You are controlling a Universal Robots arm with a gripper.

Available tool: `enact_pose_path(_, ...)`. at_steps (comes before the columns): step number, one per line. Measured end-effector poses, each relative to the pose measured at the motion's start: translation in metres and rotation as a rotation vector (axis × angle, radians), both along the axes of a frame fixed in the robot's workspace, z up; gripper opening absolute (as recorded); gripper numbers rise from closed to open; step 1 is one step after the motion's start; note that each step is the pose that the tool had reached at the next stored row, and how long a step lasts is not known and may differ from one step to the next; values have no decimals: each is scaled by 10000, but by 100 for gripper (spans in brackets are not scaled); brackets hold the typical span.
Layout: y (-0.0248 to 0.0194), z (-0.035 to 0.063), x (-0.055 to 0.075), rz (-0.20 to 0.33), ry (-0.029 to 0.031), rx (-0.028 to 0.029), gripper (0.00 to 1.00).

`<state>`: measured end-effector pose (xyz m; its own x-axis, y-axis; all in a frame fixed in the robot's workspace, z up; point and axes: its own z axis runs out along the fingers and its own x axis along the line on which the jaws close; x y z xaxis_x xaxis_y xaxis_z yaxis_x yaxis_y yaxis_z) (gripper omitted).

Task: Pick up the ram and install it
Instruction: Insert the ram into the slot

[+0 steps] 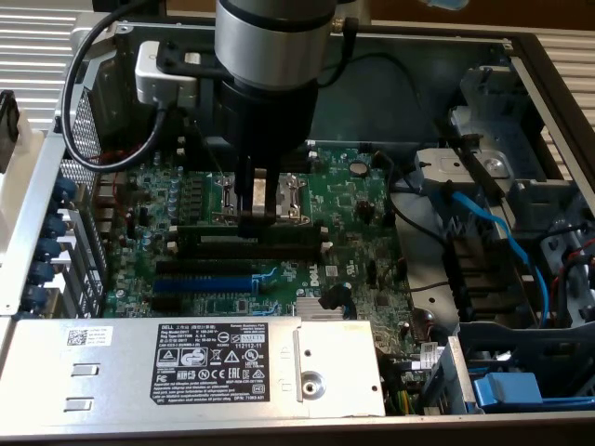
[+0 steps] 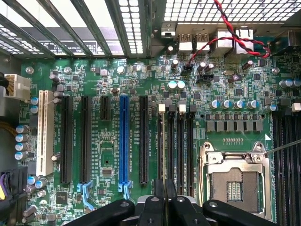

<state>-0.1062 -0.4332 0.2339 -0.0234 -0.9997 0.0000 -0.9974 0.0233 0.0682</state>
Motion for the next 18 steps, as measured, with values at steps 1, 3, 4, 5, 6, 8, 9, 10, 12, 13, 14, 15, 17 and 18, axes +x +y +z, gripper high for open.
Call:
enact_pose_path(1,2,-1,1,0,-1,2,12)
enact_pose_path(3,6,-1,2,1,0,0,12)
enact_pose_path(4,6,-1,2,1,0,-1,12)
enact_pose_path(5,6,-1,1,1,1,-1,12)
enact_pose_path(6,6,-1,1,0,1,-1,12)
enact_pose_path(8,6,-2,1,0,1,-2,12)
enact_pose_path(9,6,-3,1,0,1,-1,12)
enact_pose_path(10,6,-5,1,0,0,-1,12)
enact_pose_path(12,6,-8,1,0,1,-2,12)
enact_pose_path(13,6,-10,1,0,1,-2,12)
enact_pose_path(14,6,-11,1,0,0,-1,12)
enact_pose_path(15,6,-12,1,0,0,0,12)
enact_pose_path(17,6,-13,1,0,1,-2,12)
enact_pose_path(18,6,-13,1,0,0,-1,12)
